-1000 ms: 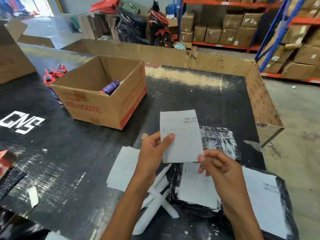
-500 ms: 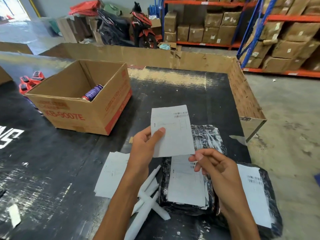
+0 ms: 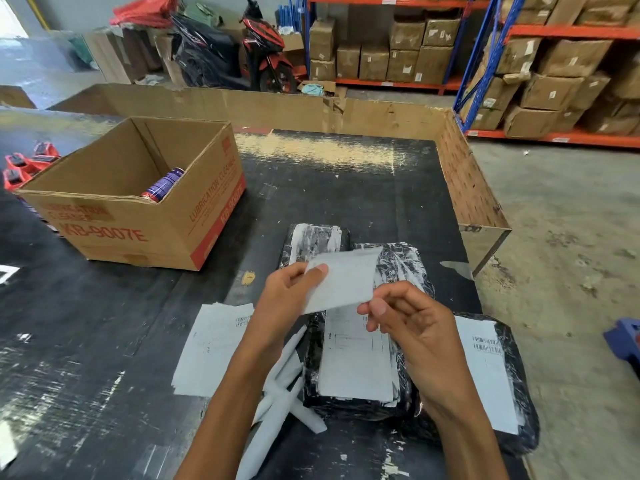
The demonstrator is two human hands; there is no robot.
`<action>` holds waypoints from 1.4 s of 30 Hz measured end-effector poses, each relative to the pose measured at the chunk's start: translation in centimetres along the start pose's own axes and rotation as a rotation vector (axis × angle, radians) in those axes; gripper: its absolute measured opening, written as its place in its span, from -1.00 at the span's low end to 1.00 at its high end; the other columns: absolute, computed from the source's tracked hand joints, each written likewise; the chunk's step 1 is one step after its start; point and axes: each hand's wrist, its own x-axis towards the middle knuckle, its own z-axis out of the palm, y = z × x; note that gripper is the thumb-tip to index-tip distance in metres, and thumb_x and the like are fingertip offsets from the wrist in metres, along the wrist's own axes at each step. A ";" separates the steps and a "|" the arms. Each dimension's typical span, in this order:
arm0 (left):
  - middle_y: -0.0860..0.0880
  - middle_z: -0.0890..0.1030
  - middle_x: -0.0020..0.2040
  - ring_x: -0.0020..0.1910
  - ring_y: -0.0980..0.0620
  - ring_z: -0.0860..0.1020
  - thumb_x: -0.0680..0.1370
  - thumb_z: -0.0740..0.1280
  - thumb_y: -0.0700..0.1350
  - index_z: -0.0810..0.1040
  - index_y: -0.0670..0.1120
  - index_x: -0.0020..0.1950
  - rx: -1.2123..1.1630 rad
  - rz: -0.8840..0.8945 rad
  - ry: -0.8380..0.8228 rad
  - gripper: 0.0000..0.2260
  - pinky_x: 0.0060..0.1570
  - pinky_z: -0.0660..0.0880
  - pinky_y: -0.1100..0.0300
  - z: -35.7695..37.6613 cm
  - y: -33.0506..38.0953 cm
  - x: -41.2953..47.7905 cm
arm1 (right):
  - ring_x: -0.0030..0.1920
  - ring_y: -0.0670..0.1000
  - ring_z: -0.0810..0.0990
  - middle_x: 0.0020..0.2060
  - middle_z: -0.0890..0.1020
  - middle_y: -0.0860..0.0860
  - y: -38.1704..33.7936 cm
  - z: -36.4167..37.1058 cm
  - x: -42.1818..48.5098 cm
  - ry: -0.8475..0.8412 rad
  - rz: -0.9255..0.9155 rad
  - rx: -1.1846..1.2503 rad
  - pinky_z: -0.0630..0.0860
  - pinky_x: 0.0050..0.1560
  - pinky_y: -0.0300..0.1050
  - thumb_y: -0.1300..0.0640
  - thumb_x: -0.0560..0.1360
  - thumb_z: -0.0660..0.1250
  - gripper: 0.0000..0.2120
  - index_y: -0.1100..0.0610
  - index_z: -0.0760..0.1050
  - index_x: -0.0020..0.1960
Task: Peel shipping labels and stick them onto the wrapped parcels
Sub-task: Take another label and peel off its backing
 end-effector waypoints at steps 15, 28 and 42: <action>0.15 0.74 0.05 0.15 -0.01 0.62 0.62 0.28 0.05 0.71 0.04 0.19 0.233 0.575 -0.102 -0.73 0.13 0.48 0.29 1.6 0.3 -5.6 | -0.27 0.01 0.48 -0.14 0.63 -0.09 -1.3 0.7 -0.6 0.165 -0.326 -0.539 0.39 -0.23 -0.26 0.13 0.56 0.42 -0.91 -0.03 0.59 -0.10; 0.05 0.75 -0.20 -0.18 0.12 0.66 0.57 0.41 -0.18 0.76 -0.07 -0.10 0.072 0.426 0.002 -0.87 -0.09 0.54 0.31 1.9 0.1 -5.2 | -0.10 -0.02 0.54 -0.12 0.56 -0.12 -1.0 0.8 -1.3 0.097 -0.346 -0.722 0.37 -0.12 -0.34 0.16 0.60 0.36 -0.89 -0.01 0.51 -0.07; 0.03 0.41 -0.46 -0.47 0.06 0.34 0.61 0.28 -0.15 0.46 -0.10 -0.27 -0.189 -0.171 0.438 -0.75 -0.51 0.26 0.26 -6.8 -4.5 4.1 | 0.19 0.08 0.70 0.23 0.68 0.15 0.2 -2.0 -1.4 0.169 0.370 0.998 0.68 0.07 0.02 0.16 0.50 0.15 -0.55 0.20 0.58 0.31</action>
